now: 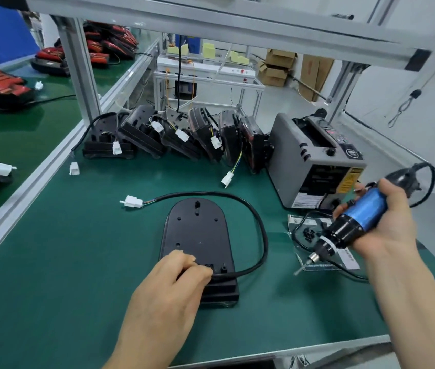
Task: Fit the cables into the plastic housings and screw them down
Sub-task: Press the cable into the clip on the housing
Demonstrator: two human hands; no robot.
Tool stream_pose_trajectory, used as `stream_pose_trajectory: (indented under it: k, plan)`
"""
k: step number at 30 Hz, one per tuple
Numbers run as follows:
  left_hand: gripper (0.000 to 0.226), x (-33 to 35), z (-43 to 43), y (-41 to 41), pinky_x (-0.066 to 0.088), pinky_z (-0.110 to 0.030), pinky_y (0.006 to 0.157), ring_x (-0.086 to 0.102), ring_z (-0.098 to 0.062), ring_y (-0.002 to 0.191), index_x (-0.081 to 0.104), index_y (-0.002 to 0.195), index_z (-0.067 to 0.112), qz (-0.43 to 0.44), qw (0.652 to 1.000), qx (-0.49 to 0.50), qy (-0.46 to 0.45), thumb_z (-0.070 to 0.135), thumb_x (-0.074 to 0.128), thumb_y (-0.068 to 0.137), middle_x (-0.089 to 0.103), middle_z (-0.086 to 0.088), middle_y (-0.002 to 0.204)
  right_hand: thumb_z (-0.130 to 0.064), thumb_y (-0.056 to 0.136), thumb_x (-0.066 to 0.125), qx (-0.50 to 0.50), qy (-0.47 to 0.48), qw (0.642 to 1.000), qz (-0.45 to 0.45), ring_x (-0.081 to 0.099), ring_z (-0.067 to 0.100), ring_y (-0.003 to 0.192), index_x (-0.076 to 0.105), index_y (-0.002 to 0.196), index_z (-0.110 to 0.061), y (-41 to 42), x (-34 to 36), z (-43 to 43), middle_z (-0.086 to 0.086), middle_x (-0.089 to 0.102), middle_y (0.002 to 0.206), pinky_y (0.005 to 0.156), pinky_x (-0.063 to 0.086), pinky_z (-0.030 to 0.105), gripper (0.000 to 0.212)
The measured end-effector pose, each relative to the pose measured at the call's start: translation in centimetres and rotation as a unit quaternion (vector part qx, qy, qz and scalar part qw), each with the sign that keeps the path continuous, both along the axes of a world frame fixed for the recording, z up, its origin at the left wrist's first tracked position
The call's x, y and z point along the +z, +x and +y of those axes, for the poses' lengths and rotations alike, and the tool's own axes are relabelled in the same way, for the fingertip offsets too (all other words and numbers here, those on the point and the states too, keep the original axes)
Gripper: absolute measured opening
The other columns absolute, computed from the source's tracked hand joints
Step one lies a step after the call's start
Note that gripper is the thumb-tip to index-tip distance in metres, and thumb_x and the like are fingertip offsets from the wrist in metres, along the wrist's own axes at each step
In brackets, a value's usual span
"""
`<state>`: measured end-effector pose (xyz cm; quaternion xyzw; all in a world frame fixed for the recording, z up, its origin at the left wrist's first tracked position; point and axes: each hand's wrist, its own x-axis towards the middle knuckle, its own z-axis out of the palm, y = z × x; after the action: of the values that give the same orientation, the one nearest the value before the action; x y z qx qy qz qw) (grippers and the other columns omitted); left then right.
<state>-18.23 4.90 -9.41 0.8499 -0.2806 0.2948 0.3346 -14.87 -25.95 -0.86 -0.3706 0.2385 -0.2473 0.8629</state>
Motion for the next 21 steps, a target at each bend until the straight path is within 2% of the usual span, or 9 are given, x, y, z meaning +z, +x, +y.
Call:
stream_pose_trajectory:
  k: [3, 6, 14, 18, 21]
  plan:
    - [0.016, -0.1, 0.0, 0.1, 0.053, -0.034, 0.056, 0.064, -0.017, 0.083, 0.069, 0.084, 0.017, -0.009, 1.000, 0.008, 0.003, 0.023, 0.054, 0.086, 0.054, 0.002, 0.083, -0.036, 0.076, 0.071, -0.035, -0.005, 0.996, 0.081, 0.053, 0.012, 0.055, 0.053, 0.076, -0.019, -0.6, -1.3, -0.8, -0.004, 0.054, 0.062, 0.060, 0.049, 0.025, 0.025]
    - [0.012, -0.1, -0.1, 0.1, 0.053, -0.033, 0.054, 0.062, -0.015, 0.085, 0.065, 0.086, 0.020, -0.012, 1.000, 0.005, 0.000, 0.023, 0.054, 0.086, 0.054, 0.003, 0.085, -0.040, 0.075, 0.073, -0.045, -0.022, 0.988, 0.148, 0.052, 0.012, 0.057, 0.054, 0.076, -0.020, -1.0, -2.4, -1.4, -0.004, 0.055, 0.065, 0.058, 0.048, 0.028, 0.027]
    - [0.024, 0.2, -0.2, 0.3, 0.051, -0.027, 0.053, 0.057, -0.008, 0.092, 0.072, 0.080, 0.016, -0.023, 1.000, 0.013, 0.003, 0.026, 0.051, 0.086, 0.049, 0.008, 0.089, -0.045, 0.077, 0.072, -0.020, -0.109, 0.967, 0.231, 0.061, 0.020, 0.058, 0.058, 0.086, -0.016, -1.3, -4.0, -3.1, 0.003, 0.065, 0.073, 0.058, 0.051, 0.035, 0.034]
    - [0.026, 0.3, -0.3, 0.2, 0.052, -0.028, 0.053, 0.056, -0.007, 0.093, 0.072, 0.079, 0.015, -0.020, 1.000, 0.013, 0.003, 0.028, 0.050, 0.086, 0.049, 0.009, 0.089, -0.048, 0.077, 0.072, 0.031, -0.192, 0.939, 0.285, 0.066, 0.029, 0.066, 0.058, 0.090, -0.012, -0.9, -4.2, -4.2, 0.011, 0.068, 0.079, 0.068, 0.056, 0.045, 0.041]
    - [0.028, 0.2, -0.3, 0.2, 0.053, -0.028, 0.055, 0.057, -0.006, 0.092, 0.073, 0.078, 0.015, -0.016, 1.000, 0.012, -0.001, 0.029, 0.049, 0.087, 0.052, 0.007, 0.085, -0.050, 0.077, 0.071, 0.060, -0.271, 0.902, 0.331, 0.065, 0.029, 0.072, 0.059, 0.092, -0.008, -0.9, -4.3, -5.0, 0.014, 0.068, 0.084, 0.067, 0.056, 0.039, 0.046]
